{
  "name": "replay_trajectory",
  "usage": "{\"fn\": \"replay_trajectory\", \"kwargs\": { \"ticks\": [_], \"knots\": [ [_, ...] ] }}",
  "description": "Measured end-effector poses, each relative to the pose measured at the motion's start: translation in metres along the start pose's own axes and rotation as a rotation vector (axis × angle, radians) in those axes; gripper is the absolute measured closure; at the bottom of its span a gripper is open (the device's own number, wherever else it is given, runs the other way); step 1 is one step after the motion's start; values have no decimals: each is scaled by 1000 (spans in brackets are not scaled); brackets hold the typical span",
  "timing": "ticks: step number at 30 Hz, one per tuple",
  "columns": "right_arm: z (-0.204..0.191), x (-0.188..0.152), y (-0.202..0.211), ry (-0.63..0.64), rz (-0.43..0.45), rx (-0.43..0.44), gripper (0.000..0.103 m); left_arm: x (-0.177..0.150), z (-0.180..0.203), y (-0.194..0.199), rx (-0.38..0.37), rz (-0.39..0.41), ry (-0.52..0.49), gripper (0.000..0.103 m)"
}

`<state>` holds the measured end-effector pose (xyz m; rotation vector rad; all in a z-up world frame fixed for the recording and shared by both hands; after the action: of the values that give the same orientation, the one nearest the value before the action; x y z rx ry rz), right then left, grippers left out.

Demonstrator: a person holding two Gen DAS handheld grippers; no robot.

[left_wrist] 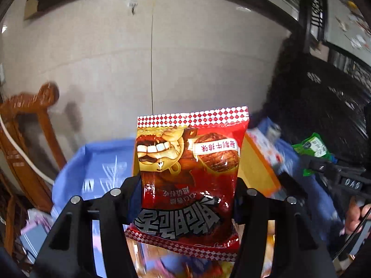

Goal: Organize snacks
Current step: 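Carry both packs over the orange box and open both tools to drop them, then grasp the pink cookie bag with the left tool while the right tool grasps the round bun pack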

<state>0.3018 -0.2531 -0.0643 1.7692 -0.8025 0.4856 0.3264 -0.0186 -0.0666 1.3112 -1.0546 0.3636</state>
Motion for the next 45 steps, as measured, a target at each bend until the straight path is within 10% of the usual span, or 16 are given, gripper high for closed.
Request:
{"fn": "replay_trajectory", "kwargs": {
  "ticks": [2, 3, 4, 5, 11, 26, 42, 45],
  "knots": [
    [-7, 26, -23, 22, 15, 5, 59, 23, -11, -19, 8, -4, 6, 36],
    [-10, 35, -32, 30, 8, 3, 34, 34, -15, -27, 29, -18, 12, 11],
    [-13, 47, -42, 41, 0, -33, 11, 41, -18, -29, 72, -26, 25, 4],
    [-15, 51, -43, 44, 8, -64, 9, 49, -22, -27, 126, -14, 39, 4],
    [-21, 42, -11, 104, 61, -18, 7, 41, -20, 7, 139, 56, 40, 4],
    [16, -130, -13, 21, -318, -31, 7, -113, -26, 57, 148, -157, 188, 4],
    [28, -207, -91, 43, -532, -140, 8, -184, -47, 82, 195, -272, 233, 4],
    [23, -209, -93, 70, -524, -140, 30, -191, -49, 79, 191, -286, 236, 4]
  ]
}}
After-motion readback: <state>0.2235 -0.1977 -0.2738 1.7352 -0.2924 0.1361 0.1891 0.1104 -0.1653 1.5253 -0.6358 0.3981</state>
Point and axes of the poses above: each gripper's, at about its wrist camera, not at the fingertips, and y roughly against the way its jaws point, z to its right, x to its top, the point moved 2 cm from there along -y, roughly the way its jaws point, and after that the axes turned 11 degrees about -y, right-handed, at the moved point
